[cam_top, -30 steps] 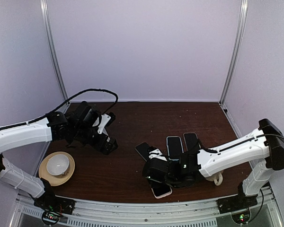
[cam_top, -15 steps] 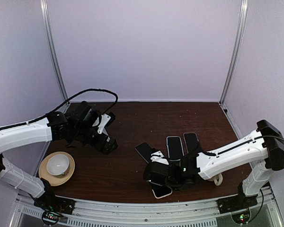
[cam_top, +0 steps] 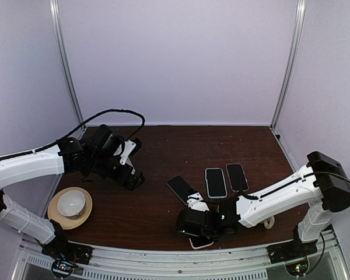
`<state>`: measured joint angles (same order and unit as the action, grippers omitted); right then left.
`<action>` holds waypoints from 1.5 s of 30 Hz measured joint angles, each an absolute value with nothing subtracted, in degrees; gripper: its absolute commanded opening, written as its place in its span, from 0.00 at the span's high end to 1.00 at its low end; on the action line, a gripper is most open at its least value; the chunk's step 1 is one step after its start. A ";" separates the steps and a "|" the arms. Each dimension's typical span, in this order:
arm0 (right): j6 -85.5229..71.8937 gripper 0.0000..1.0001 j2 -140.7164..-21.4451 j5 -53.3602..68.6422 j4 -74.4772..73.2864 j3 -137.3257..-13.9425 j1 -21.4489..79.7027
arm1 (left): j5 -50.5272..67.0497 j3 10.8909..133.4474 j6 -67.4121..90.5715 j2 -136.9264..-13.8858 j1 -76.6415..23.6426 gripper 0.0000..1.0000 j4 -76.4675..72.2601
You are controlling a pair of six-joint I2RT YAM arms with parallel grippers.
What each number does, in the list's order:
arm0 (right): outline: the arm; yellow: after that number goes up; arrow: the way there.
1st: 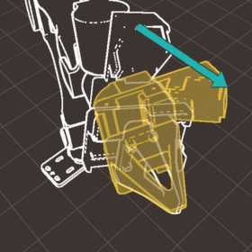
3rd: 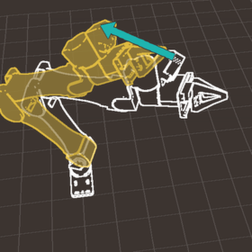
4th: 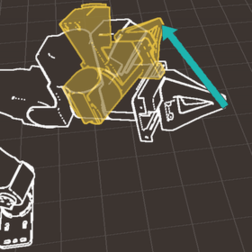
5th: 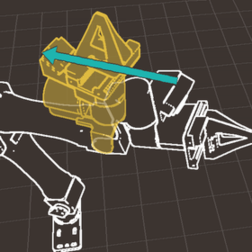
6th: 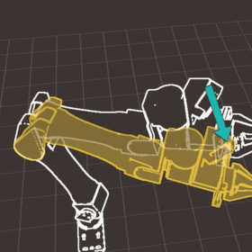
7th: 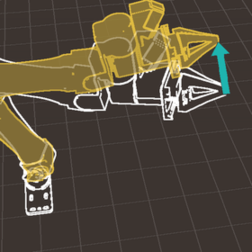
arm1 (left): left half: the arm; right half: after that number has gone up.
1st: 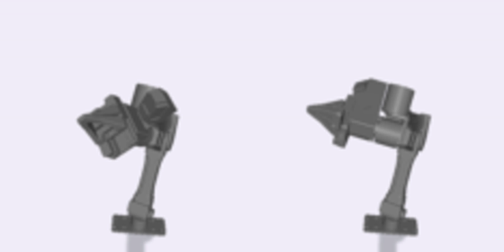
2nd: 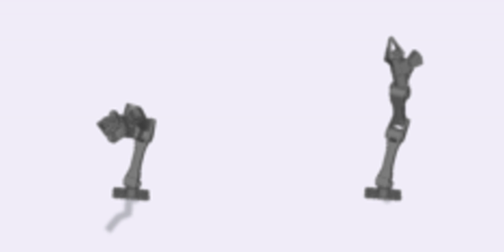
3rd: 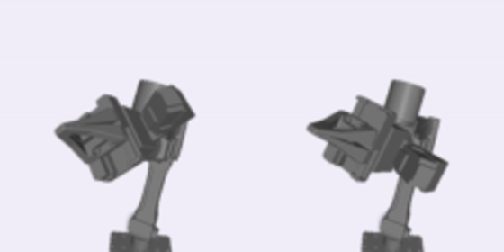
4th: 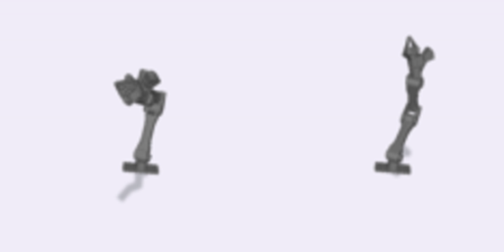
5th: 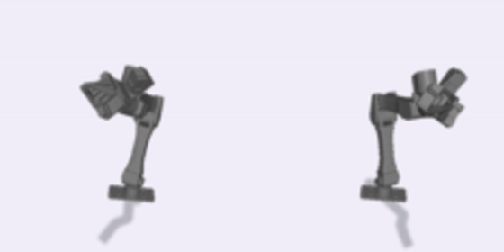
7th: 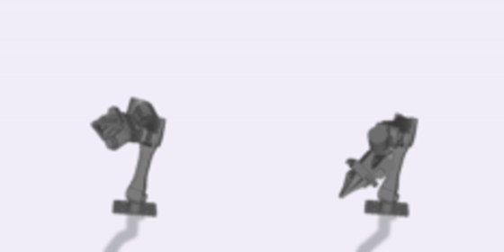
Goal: Put the phone into the phone case
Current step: Install the phone into the phone case, then press the bottom right corner of the phone case.
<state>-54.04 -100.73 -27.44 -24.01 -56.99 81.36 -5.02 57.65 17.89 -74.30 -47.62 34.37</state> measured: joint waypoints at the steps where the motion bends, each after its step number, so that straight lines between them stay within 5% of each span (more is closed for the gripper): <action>1: -54.30 0.74 -100.73 -27.46 -24.05 -56.99 81.36 | -5.02 57.67 17.89 -74.30 -47.62 0.03 34.37; 12: -57.47 0.32 -100.75 -27.92 -26.04 -56.99 81.41 | -5.02 57.65 17.89 -74.30 -47.55 0.02 34.37; 20: -58.13 0.27 -100.77 -28.56 -30.20 -57.87 81.62 | -4.93 57.67 17.89 -74.30 -47.33 0.03 34.37; 34: -56.47 0.58 -86.89 -14.44 -31.79 -52.07 80.55 | -4.10 57.67 17.89 -74.30 -47.29 0.02 34.37; 45: -59.18 0.85 -89.08 -6.42 -26.24 -45.95 80.49 | -3.75 57.65 17.89 -74.30 -47.29 0.03 34.37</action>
